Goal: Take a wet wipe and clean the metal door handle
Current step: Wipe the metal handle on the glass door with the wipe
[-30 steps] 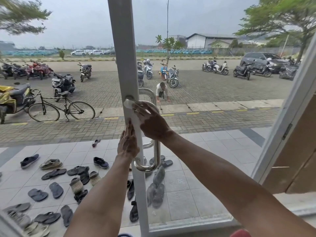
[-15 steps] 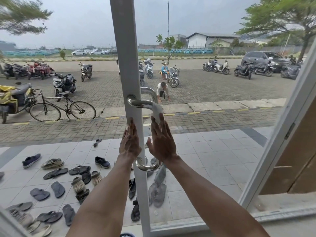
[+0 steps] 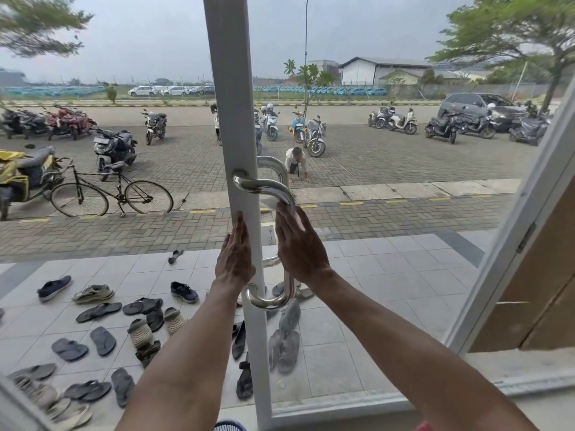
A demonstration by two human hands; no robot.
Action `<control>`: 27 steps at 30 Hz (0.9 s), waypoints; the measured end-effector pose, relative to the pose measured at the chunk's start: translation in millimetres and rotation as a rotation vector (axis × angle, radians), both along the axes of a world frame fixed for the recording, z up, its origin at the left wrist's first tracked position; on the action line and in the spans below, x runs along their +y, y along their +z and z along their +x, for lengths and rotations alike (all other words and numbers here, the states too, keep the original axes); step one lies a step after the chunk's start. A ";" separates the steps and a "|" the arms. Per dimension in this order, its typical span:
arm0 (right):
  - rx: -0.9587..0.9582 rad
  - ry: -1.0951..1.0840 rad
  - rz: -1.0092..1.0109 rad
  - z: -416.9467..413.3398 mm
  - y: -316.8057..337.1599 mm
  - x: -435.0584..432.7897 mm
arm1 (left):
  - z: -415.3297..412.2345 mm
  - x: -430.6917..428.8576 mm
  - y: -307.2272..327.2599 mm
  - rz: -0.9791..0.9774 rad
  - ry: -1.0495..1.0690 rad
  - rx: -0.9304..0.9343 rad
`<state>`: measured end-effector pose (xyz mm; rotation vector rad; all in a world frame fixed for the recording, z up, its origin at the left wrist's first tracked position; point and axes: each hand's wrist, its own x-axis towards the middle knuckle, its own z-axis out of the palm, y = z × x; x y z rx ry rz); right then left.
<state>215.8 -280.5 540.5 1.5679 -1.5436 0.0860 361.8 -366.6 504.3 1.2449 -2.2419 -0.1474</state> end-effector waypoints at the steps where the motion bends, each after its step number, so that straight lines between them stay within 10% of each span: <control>1: 0.013 -0.004 0.010 -0.4 10.3 -1.6 | -1.4 0.9 -0.5 0.002 0.004 0.011; 11: 0.216 -0.247 0.573 17.5 -93.4 15.9 | 0.6 -7.1 -3.3 -0.025 -0.018 -0.040; 19: 0.215 -0.171 0.595 -12.9 -170.5 29.2 | 4.1 -12.0 -3.8 -0.038 -0.039 -0.025; 27: -0.641 0.339 0.078 2.0 -64.7 16.4 | -2.3 -8.6 -5.5 0.002 -0.025 0.029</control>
